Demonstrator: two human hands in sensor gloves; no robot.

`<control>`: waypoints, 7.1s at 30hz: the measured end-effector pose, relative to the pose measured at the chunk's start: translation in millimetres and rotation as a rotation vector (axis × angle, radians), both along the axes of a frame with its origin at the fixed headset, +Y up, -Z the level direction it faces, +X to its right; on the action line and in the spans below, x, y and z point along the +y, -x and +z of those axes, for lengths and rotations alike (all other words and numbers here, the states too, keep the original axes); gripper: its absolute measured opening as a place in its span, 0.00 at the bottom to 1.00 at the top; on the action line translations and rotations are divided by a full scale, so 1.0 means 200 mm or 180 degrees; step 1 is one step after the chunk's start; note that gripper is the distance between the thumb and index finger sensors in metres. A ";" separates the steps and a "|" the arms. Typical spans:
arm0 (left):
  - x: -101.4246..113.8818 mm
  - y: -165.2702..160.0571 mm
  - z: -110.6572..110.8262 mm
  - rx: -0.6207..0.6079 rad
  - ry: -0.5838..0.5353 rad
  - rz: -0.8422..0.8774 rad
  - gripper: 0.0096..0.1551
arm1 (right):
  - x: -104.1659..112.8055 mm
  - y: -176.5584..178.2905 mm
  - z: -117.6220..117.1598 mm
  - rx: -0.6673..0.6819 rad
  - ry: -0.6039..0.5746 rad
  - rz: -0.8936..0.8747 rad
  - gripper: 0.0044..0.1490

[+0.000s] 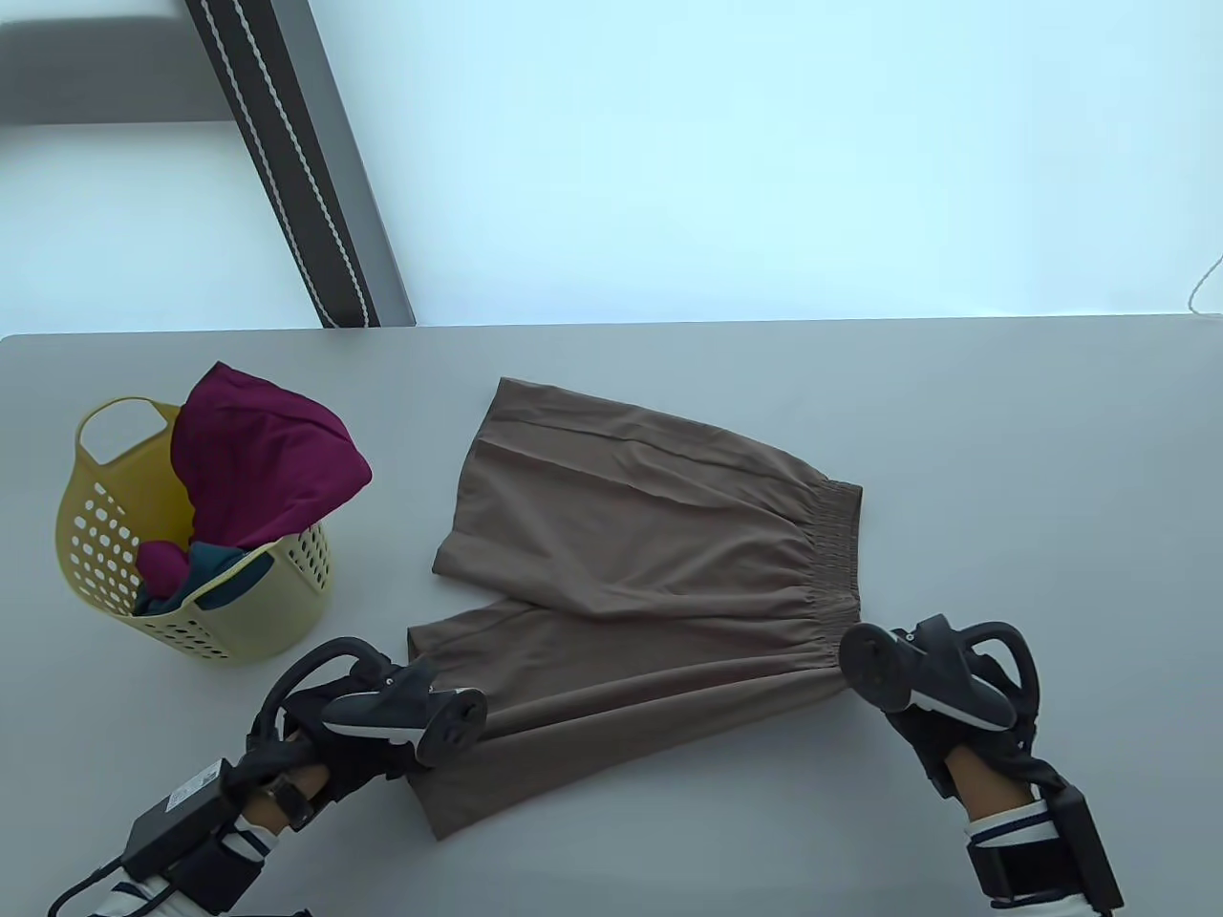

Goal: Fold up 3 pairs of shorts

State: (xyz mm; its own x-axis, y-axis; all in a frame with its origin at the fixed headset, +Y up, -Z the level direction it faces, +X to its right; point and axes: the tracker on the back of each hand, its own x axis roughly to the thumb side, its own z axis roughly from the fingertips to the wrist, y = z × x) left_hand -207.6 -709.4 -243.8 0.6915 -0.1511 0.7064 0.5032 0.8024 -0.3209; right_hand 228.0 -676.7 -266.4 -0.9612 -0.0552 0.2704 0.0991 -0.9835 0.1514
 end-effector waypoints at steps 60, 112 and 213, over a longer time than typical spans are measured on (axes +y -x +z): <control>-0.08 0.10 0.15 0.0276 -0.1012 0.0192 0.43 | -0.40 -0.18 -0.24 -0.1917 0.0906 0.0152 0.55; -0.07 0.05 0.21 -0.0059 -0.0984 0.0125 0.45 | -0.02 0.64 -0.26 -0.0099 0.0042 -0.1307 0.64; 0.67 0.20 0.04 0.0716 -0.3144 0.0326 0.60 | -0.16 0.29 0.11 0.0436 -0.0605 -0.0093 0.25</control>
